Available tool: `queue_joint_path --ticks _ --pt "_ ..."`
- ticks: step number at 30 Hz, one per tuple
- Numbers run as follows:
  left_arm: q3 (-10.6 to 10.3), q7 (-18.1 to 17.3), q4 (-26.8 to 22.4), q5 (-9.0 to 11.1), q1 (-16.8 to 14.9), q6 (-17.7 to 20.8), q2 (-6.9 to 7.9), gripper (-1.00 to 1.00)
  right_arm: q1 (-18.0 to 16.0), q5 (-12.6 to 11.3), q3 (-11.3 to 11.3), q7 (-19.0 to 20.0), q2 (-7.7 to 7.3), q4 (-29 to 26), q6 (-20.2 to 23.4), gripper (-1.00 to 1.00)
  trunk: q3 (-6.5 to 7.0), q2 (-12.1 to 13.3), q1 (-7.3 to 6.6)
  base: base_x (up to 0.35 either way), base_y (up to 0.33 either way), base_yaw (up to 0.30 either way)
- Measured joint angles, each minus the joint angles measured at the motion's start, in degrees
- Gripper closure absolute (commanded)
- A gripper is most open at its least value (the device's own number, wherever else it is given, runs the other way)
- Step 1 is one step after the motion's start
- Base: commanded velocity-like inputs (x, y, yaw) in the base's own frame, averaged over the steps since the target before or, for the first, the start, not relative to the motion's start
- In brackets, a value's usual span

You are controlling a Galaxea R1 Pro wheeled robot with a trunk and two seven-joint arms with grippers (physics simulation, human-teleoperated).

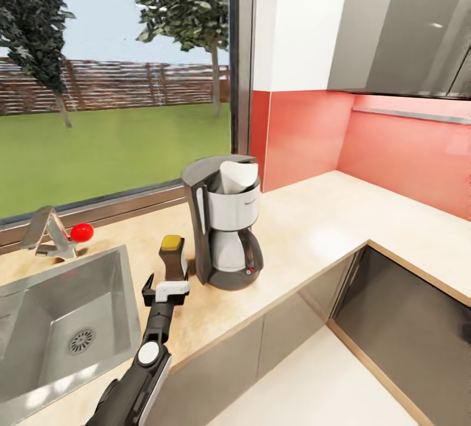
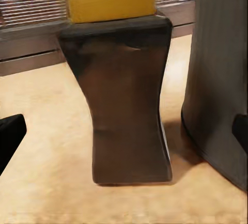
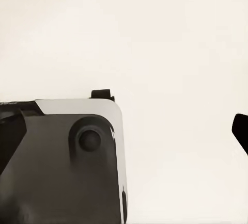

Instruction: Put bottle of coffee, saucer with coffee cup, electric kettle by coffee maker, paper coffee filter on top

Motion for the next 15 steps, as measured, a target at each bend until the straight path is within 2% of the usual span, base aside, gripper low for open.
queue_joint_path --ticks 4,8,13,15 --pt "0.06 0.00 0.61 0.19 0.17 0.00 0.16 -1.00 0.01 0.00 -0.02 -0.02 0.01 -0.01 0.00 -1.00 -0.01 -0.01 0.01 -0.335 0.000 0.000" --pt "0.10 0.00 0.17 0.32 1.90 -0.08 0.30 -1.00 0.02 0.00 -0.01 -0.03 0.01 -0.01 0.00 -1.00 0.00 -0.01 0.00 -0.292 0.000 0.000" --pt "0.00 -0.07 -2.76 0.30 4.72 -2.42 0.34 -1.00 0.00 -0.01 -0.11 -0.03 0.01 -0.06 -0.03 -1.00 -0.01 -0.02 -0.02 -0.073 0.000 0.000" --pt "-0.15 -0.31 -6.51 0.17 6.72 -2.92 0.31 -1.00 0.01 -0.04 -0.20 -0.04 0.01 -0.08 -0.06 -1.00 -0.01 -0.02 -0.03 -0.016 0.000 0.051"
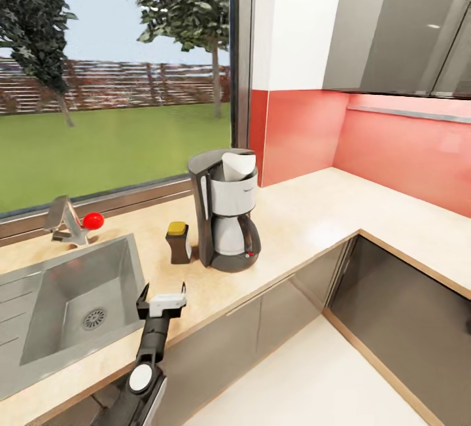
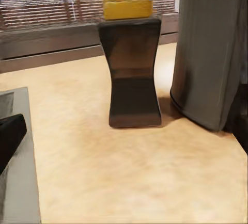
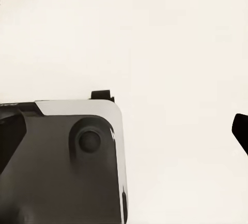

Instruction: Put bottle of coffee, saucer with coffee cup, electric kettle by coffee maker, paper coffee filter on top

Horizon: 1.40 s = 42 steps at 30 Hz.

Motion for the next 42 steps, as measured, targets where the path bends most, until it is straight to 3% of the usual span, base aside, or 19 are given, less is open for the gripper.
queue_joint_path --ticks 5,11,13,15,16,19,25,33,42 --pt "-0.56 -0.62 -9.89 -0.01 4.97 0.20 0.09 -1.00 -0.05 -0.03 -0.06 -0.07 0.00 -0.36 -0.02 -1.00 0.00 0.00 0.00 -0.004 0.000 0.210" --pt "-2.97 -0.87 -14.04 -0.25 6.38 1.61 0.10 -1.00 0.00 -0.02 -0.08 -0.10 -0.02 -1.85 -0.02 -1.00 0.00 0.00 0.00 0.000 0.000 0.179" --pt "-3.87 -0.89 -14.82 -0.30 6.48 3.94 0.22 -1.00 -0.04 -0.02 -0.09 -0.10 -0.26 -2.27 -0.07 -1.00 0.00 0.01 0.00 0.000 0.000 0.033" --pt "-4.51 -0.93 -18.08 -0.28 7.27 10.16 0.28 -1.00 -0.05 -0.04 -0.14 -0.08 -0.95 -2.77 -0.45 -1.00 0.00 0.00 0.00 0.000 0.000 0.005" --pt "-4.55 -0.96 -18.62 -0.27 7.46 10.95 0.30 -1.00 -0.06 -0.04 -0.15 -0.08 -0.99 -2.82 -0.71 -1.00 0.00 0.01 0.00 0.000 0.000 0.002" --pt "-4.60 -1.59 -19.32 -0.27 7.70 11.91 0.36 -1.00 -0.02 -0.04 -0.12 -0.08 -1.05 -3.06 -1.58 -1.00 0.00 0.01 0.00 0.000 0.000 0.001" --pt "-4.37 -10.15 -19.88 -0.26 7.85 12.40 0.72 -1.00 0.00 -0.17 -0.20 -0.08 -1.15 -3.26 -4.40 -1.00 0.00 0.01 0.00 0.000 0.000 0.000" --pt "-4.26 -10.90 -20.58 -0.26 8.93 12.25 0.73 -1.00 0.00 -0.20 -0.31 -0.10 -1.14 -3.34 -4.50 -1.00 0.00 0.01 0.00 0.000 0.000 0.019" --pt "-4.31 -10.90 -20.80 -0.18 9.02 12.32 0.66 -1.00 -0.03 -0.20 -0.27 -0.13 -1.15 -3.32 -4.51 -1.00 0.00 0.01 0.02 -0.054 -0.022 0.244"
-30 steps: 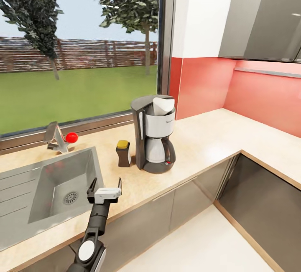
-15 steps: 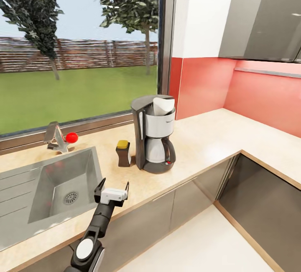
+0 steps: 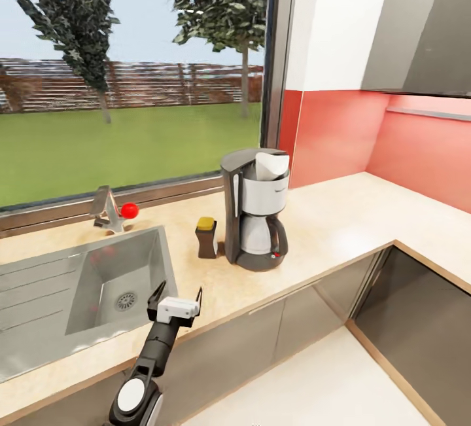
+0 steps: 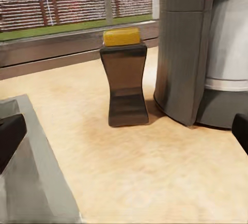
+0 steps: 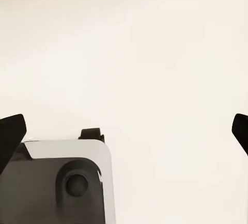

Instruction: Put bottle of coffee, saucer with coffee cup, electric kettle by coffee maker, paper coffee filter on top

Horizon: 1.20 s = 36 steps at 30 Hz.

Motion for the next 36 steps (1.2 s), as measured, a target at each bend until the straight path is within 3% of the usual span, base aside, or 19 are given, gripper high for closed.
queue_joint_path --ticks 20,36 --pt "-0.20 0.01 0.00 0.00 0.00 -0.44 -0.01 -1.00 0.02 0.00 0.01 0.02 0.00 0.06 0.00 -1.00 0.03 0.00 0.01 -0.243 -0.164 0.277" --pt "-0.19 0.04 0.00 0.00 0.00 -0.61 -0.01 -1.00 0.02 0.00 0.01 -0.02 0.00 0.06 0.00 -1.00 0.85 0.00 0.01 -0.269 -0.169 0.232"
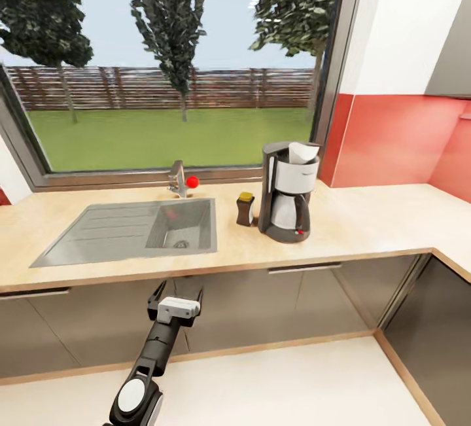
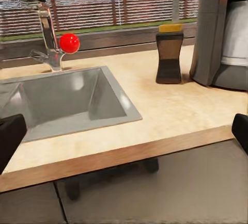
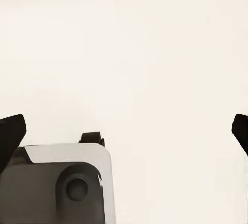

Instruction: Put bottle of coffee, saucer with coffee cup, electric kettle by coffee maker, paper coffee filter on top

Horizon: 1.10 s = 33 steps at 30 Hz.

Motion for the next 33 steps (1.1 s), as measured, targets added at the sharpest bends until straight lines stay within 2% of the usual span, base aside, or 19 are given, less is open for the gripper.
queue_joint_path --ticks 13,18,23,25,27,28,29,31,32,33 --pt "0.26 0.23 0.10 0.31 0.13 -0.09 0.00 -1.00 0.01 0.00 0.09 0.00 0.03 0.00 0.00 -1.00 0.81 0.00 0.00 -0.262 -0.159 0.214" --pt "1.33 0.83 0.70 0.19 1.68 -0.42 0.05 -1.00 0.02 0.00 0.08 0.02 0.08 0.08 0.00 -1.00 1.11 -0.01 -0.03 -0.067 -0.039 0.213" --pt "6.22 1.22 0.94 0.15 3.51 -0.96 0.08 -1.00 0.02 0.00 0.09 0.03 0.09 0.06 0.00 -1.00 1.43 0.00 -0.03 -0.004 -0.002 0.213" --pt "9.78 1.26 1.04 0.19 5.74 -1.73 0.09 -1.00 0.01 0.00 0.09 0.05 0.09 0.08 0.00 -1.00 1.53 -0.01 -0.03 0.000 0.000 0.213" --pt "13.37 1.47 1.93 0.34 8.36 -4.22 0.08 -1.00 0.03 0.00 0.09 0.01 0.08 0.04 0.01 -1.00 1.65 -0.01 -0.03 0.000 0.000 0.213" --pt "15.22 1.49 3.58 0.43 9.83 -5.67 0.06 -1.00 0.03 0.00 0.09 0.03 0.08 0.04 0.01 -1.00 1.71 -0.01 -0.03 0.000 0.000 0.213" --pt "16.08 1.49 4.77 0.43 10.47 -6.11 0.05 -1.00 0.03 0.00 0.09 0.05 0.09 0.05 0.01 -1.00 1.78 -0.01 -0.03 0.000 0.000 0.214" --pt "19.09 1.44 10.16 0.43 11.46 -6.80 0.08 -1.00 0.03 0.00 0.09 0.06 0.09 0.04 0.01 -1.00 1.91 -0.01 -0.03 0.000 0.000 0.214" --pt "21.88 1.38 14.56 0.49 11.63 -7.15 0.12 -1.00 0.02 0.00 0.08 0.06 0.06 0.03 0.01 -1.00 1.96 -0.01 -0.03 0.000 0.000 0.214" --pt "23.69 1.35 17.37 0.49 11.64 -7.55 0.12 -1.00 0.02 0.00 0.09 0.06 0.07 0.01 0.01 -1.00 2.03 -0.01 -0.03 0.000 0.000 0.214"
